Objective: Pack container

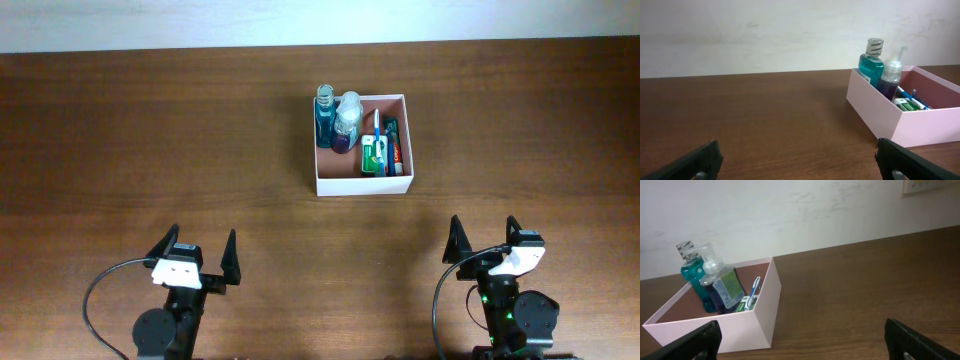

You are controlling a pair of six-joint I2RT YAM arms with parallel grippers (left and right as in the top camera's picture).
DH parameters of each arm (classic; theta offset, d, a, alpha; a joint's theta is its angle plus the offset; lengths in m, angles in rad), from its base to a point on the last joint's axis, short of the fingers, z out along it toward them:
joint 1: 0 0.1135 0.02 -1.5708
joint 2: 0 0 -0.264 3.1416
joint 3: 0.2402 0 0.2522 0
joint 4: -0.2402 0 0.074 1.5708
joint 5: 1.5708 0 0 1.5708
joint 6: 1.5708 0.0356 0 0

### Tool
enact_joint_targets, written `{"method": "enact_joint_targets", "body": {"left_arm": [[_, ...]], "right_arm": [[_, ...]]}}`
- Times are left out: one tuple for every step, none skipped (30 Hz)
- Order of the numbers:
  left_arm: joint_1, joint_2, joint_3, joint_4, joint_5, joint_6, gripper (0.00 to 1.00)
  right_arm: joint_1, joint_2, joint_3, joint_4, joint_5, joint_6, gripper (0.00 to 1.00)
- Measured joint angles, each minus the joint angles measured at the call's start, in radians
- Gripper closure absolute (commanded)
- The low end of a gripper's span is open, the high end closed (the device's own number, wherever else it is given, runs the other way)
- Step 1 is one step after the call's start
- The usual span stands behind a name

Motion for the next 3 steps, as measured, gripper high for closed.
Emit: {"method": "enact_joint_targets", "body": {"left_arm": [[0.000, 0.000, 0.000, 0.000, 0.000, 0.000, 0.01], [0.000, 0.000, 0.000, 0.000, 0.000, 0.000, 0.01], [0.000, 0.000, 0.000, 0.000, 0.000, 0.000, 0.01]], "right_arm": [[0.000, 0.000, 0.000, 0.000, 0.000, 0.000, 0.01], [0.000, 0.000, 0.000, 0.000, 0.000, 0.000, 0.01], [0.000, 0.000, 0.000, 0.000, 0.000, 0.000, 0.01]]}}
